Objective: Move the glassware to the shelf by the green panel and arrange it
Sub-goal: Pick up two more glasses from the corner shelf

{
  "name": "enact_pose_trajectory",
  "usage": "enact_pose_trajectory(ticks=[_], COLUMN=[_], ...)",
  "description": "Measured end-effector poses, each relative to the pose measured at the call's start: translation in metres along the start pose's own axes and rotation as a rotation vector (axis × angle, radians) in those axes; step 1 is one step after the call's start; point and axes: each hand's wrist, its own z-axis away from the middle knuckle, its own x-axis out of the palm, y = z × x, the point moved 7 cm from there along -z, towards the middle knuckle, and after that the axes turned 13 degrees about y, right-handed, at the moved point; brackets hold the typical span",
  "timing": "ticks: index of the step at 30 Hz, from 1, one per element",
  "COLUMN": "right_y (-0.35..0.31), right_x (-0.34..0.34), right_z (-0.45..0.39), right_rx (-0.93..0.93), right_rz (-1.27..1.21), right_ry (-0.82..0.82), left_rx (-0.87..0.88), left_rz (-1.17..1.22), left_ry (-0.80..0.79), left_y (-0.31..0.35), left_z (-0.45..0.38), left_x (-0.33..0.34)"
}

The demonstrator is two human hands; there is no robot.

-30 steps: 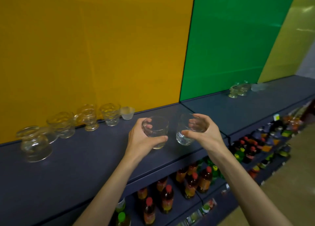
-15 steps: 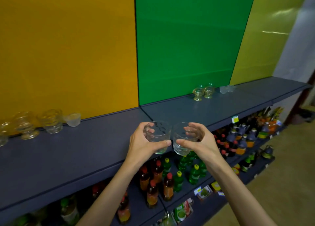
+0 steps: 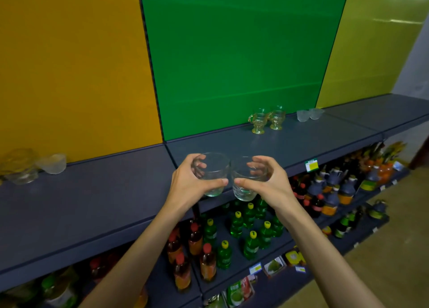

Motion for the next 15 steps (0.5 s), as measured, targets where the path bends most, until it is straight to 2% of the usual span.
enact_pose_trajectory(ticks=[10, 15], right_y=[0.022, 0.036], right_x=[0.033, 0.062], right_z=[-0.132, -0.187], right_rx=[-0.044, -0.036], right_rz=[0.101, 0.113], right_ry=[-0.091, -0.13], left_rx=[-0.063, -0.068], left_rz=[-0.035, -0.112], left_ry=[0.061, 0.153], left_y=[-0.024, -0.036], left_z=[-0.1, -0.14], left_x=[0.065, 0.074])
